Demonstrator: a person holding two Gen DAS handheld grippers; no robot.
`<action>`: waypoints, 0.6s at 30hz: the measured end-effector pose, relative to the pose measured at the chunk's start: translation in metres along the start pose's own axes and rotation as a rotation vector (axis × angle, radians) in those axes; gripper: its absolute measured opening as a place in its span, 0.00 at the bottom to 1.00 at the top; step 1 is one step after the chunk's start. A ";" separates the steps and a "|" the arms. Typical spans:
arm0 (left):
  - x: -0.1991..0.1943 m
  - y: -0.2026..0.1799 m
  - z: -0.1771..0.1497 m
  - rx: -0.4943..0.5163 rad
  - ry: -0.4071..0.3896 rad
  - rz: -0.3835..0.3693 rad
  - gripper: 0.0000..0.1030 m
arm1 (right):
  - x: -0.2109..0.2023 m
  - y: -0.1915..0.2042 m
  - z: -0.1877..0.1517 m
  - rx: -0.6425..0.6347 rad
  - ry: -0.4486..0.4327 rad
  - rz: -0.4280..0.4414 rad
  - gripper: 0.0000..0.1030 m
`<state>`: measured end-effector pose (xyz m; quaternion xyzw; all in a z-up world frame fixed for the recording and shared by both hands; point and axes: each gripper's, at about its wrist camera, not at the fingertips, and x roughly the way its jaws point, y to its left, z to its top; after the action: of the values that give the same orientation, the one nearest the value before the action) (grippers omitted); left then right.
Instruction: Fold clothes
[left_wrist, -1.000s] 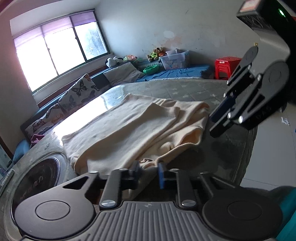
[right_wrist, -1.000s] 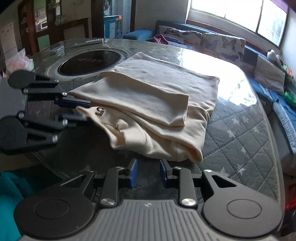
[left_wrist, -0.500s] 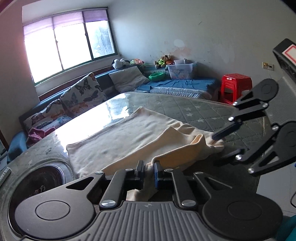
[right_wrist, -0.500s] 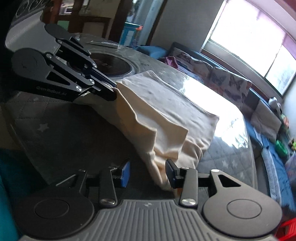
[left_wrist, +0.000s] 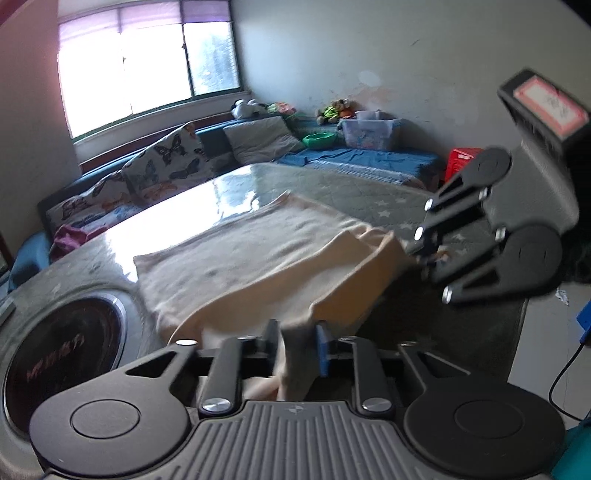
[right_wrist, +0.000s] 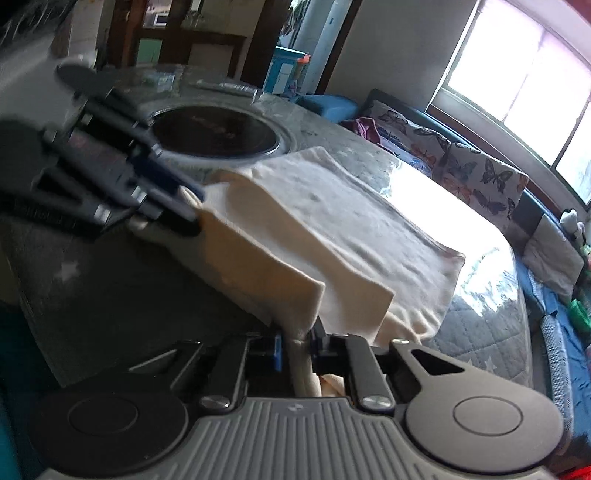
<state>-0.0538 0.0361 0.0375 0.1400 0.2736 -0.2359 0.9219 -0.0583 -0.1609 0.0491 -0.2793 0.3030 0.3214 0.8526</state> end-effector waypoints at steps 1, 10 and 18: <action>-0.001 0.001 -0.003 -0.004 0.003 0.007 0.41 | -0.001 -0.004 0.003 0.018 -0.003 0.006 0.12; -0.002 -0.003 -0.024 0.062 0.009 0.074 0.49 | -0.007 -0.023 0.020 0.128 -0.018 0.035 0.11; 0.003 -0.007 -0.038 0.206 -0.017 0.116 0.29 | -0.006 -0.022 0.021 0.146 -0.019 0.014 0.10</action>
<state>-0.0718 0.0443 0.0038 0.2475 0.2315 -0.2101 0.9171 -0.0395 -0.1626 0.0738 -0.2111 0.3196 0.3069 0.8713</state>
